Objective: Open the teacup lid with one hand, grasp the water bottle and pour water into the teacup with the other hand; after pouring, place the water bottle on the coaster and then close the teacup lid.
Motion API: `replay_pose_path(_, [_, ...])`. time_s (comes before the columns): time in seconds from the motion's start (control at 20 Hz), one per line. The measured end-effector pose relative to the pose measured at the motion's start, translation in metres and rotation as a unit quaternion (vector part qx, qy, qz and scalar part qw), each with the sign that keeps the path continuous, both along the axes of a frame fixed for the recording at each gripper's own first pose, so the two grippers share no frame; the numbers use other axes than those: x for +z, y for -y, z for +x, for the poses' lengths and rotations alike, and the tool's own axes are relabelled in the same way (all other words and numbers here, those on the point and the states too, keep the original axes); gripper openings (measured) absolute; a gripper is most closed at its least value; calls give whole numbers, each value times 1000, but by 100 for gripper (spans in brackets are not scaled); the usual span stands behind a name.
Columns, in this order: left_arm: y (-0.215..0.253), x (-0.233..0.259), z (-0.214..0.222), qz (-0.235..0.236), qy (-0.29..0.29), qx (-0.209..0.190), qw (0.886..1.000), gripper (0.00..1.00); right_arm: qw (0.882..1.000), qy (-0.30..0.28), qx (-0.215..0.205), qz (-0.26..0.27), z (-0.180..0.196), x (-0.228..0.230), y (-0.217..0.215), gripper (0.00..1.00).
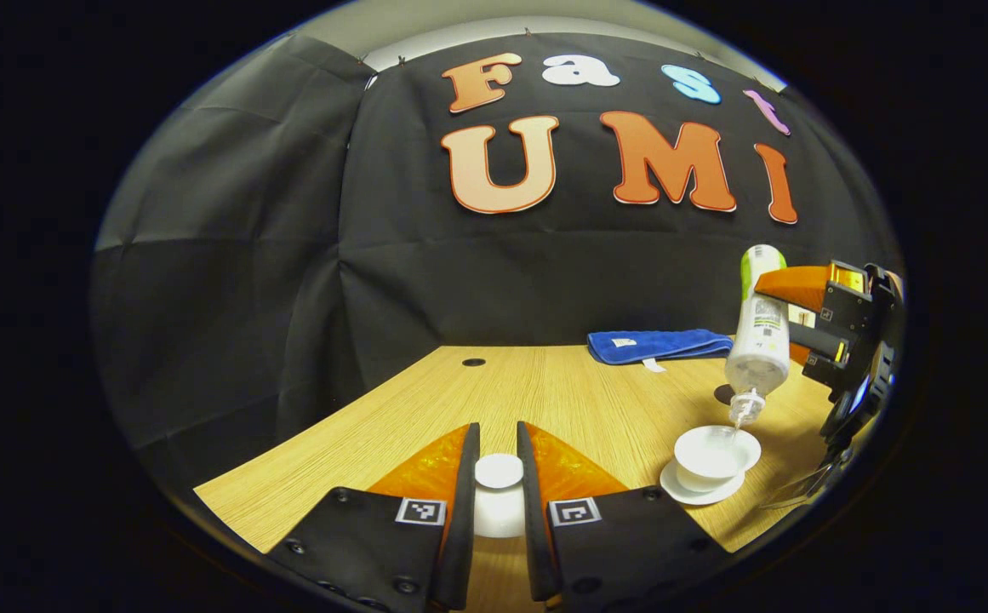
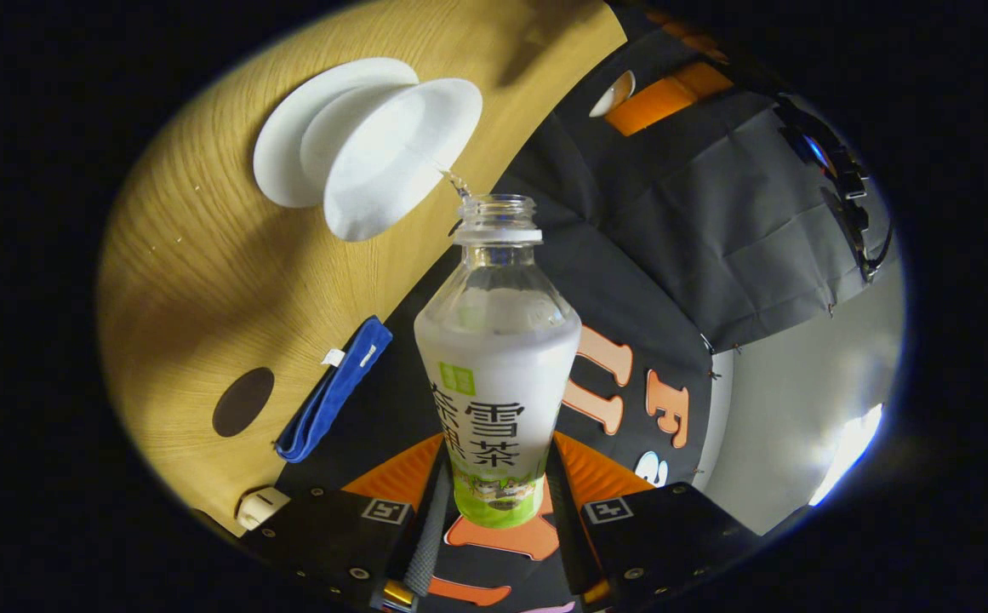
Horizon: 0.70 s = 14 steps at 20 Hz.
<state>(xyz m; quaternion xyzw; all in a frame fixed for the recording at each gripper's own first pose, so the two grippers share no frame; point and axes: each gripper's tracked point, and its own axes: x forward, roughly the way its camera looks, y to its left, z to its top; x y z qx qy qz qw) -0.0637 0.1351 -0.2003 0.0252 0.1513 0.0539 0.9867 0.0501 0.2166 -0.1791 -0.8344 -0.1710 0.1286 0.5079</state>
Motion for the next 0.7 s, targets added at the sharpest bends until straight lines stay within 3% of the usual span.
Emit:
replay_pose_path(0.2, [7,2,2,-9,4,-7,1000,30,999,-34,-17,22,-6,-16,2,59])
replay_pose_path(0.4, [11,5,2,-14,9,-12,1000,30,990,-100,-53,84,-12,-39,12,59])
replay_pose_path(0.6, [22,11,6,-19,14,-21,999,30,964,-161,-97,185,-11,-41,20,60])
replay_pose_path(0.7, [28,13,10,-22,17,-24,999,30,946,-186,-120,236,-7,-42,24,60])
